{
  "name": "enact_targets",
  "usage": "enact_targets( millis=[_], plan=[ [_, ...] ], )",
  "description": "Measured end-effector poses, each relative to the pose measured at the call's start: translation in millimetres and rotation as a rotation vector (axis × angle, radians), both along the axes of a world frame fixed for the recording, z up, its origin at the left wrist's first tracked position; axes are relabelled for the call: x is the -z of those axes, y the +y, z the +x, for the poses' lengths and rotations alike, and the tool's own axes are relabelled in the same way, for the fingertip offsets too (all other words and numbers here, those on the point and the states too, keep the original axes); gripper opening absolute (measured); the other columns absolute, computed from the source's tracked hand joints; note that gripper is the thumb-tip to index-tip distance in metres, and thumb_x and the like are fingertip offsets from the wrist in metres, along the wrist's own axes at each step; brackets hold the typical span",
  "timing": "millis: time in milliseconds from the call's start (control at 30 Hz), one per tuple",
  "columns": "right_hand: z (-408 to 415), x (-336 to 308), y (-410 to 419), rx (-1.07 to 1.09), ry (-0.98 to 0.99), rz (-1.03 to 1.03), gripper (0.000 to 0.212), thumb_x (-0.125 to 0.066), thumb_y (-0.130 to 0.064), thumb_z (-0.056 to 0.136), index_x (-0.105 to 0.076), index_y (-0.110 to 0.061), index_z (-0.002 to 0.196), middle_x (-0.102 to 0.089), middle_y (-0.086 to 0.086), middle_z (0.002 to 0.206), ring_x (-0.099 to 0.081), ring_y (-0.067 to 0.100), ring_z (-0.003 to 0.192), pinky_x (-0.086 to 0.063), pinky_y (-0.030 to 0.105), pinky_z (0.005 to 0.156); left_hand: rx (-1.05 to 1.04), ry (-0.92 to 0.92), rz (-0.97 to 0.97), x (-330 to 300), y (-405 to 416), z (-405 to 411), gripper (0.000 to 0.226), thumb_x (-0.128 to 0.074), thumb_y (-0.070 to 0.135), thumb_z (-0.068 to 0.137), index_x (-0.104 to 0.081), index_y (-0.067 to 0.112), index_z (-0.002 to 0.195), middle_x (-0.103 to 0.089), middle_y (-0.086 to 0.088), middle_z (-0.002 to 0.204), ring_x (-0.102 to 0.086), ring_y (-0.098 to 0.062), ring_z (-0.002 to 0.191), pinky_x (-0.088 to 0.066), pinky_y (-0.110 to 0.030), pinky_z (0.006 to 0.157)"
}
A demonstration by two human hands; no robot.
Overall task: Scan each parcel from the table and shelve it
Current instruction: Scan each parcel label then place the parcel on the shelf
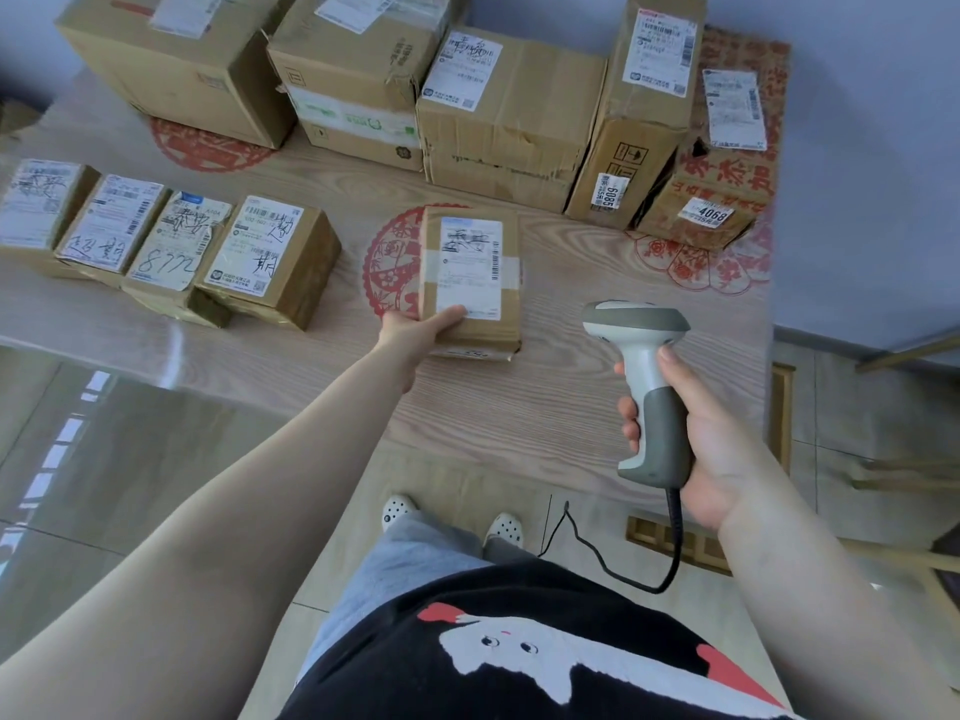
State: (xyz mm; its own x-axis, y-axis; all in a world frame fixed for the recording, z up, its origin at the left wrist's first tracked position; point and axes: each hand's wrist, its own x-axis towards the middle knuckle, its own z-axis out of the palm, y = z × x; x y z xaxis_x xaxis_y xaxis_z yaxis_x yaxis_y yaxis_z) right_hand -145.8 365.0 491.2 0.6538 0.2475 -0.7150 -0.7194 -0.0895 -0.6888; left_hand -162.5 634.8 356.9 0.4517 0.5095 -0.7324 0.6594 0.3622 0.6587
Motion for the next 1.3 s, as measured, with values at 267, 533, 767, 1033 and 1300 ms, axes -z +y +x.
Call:
enact_targets(
  millis=[267,533,767,1033,1300],
  plan=[
    [-1,0,2,-0.012,0.012,-0.003,0.041,-0.051,-0.051,0.095,-0.071,-0.017,0.105,-0.060,0.002,0.069,-0.053,0.011,0.058,-0.040,0.026,0.066,-0.047,-0.076,-0.064,1,-31,-2,0.088,-0.088,0.037,0.071,-0.030,0.013,0.132,-0.049,0.000,0.115,-0.053,-0.023,0.115,-0.044,-0.044,0.107],
    [-2,-3,5,0.180,-0.085,0.087,0.042,-0.053,-0.051,0.093,-0.069,-0.015,0.107,-0.060,0.000,0.067,-0.053,0.009,0.058,-0.046,0.023,0.065,-0.013,-0.172,-0.139,-3,-52,-16,0.097,-0.089,0.042,0.066,-0.020,0.029,0.133,-0.045,-0.003,0.133,-0.052,-0.023,0.120,-0.041,-0.048,0.110],
    [-4,-12,15,0.078,-0.086,0.134,0.043,-0.053,-0.052,0.090,-0.069,-0.016,0.107,-0.059,0.000,0.067,-0.052,0.009,0.057,-0.044,0.024,0.066,0.043,-0.254,-0.179,2,-74,-25,0.110,-0.085,0.058,0.045,-0.020,0.047,0.132,-0.043,0.000,0.141,-0.049,-0.021,0.126,-0.039,-0.048,0.112],
    [-4,-15,29,-0.046,-0.121,0.175,0.040,-0.053,-0.050,0.092,-0.069,-0.015,0.102,-0.061,0.000,0.067,-0.054,0.009,0.057,-0.046,0.020,0.059,0.065,-0.287,-0.127,2,-84,-30,0.107,-0.089,0.058,0.044,-0.023,0.050,0.128,-0.044,-0.002,0.141,-0.050,-0.024,0.128,-0.043,-0.048,0.110],
    [-4,-16,29,-0.048,-0.119,0.156,0.042,-0.054,-0.051,0.093,-0.070,-0.014,0.103,-0.063,0.000,0.067,-0.054,0.010,0.056,-0.046,0.021,0.060,0.067,-0.279,-0.108,2,-87,-31,0.106,-0.088,0.057,0.046,-0.021,0.050,0.128,-0.043,-0.003,0.140,-0.050,-0.024,0.128,-0.044,-0.046,0.109]
  ],
)
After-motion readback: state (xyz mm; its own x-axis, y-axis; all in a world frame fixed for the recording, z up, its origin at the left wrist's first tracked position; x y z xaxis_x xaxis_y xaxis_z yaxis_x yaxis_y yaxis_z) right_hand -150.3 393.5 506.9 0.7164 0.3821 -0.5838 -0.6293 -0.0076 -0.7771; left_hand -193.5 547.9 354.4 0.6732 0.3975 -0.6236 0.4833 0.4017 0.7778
